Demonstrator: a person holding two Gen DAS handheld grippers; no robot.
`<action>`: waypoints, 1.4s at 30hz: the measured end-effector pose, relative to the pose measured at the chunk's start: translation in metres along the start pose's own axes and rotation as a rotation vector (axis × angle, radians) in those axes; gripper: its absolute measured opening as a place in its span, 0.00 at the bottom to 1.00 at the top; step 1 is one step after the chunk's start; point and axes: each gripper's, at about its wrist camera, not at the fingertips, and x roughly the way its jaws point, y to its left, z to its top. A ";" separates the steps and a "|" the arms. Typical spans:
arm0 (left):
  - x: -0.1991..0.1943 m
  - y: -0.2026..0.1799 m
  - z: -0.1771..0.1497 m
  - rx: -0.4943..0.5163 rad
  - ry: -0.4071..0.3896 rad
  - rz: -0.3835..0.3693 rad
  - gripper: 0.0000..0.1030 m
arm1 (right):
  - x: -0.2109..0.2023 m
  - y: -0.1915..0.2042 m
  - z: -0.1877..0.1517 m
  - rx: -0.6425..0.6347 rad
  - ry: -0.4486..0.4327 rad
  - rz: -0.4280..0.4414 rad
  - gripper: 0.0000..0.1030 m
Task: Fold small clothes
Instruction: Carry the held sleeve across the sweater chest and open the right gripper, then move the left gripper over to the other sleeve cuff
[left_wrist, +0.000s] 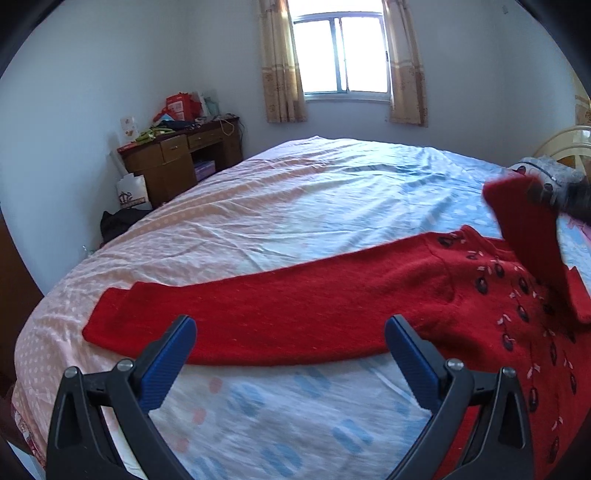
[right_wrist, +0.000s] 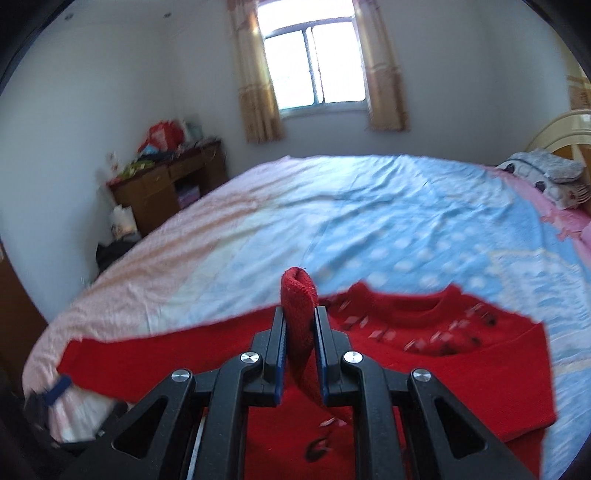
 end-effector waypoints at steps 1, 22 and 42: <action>0.000 0.001 0.000 0.003 0.000 0.004 1.00 | 0.010 0.003 -0.010 -0.003 0.021 0.006 0.13; 0.006 -0.087 0.012 0.184 0.007 -0.293 1.00 | -0.085 -0.121 -0.118 -0.013 0.186 -0.071 0.47; 0.021 -0.121 0.008 0.205 0.054 -0.286 0.08 | -0.095 -0.142 -0.168 -0.063 0.139 -0.123 0.50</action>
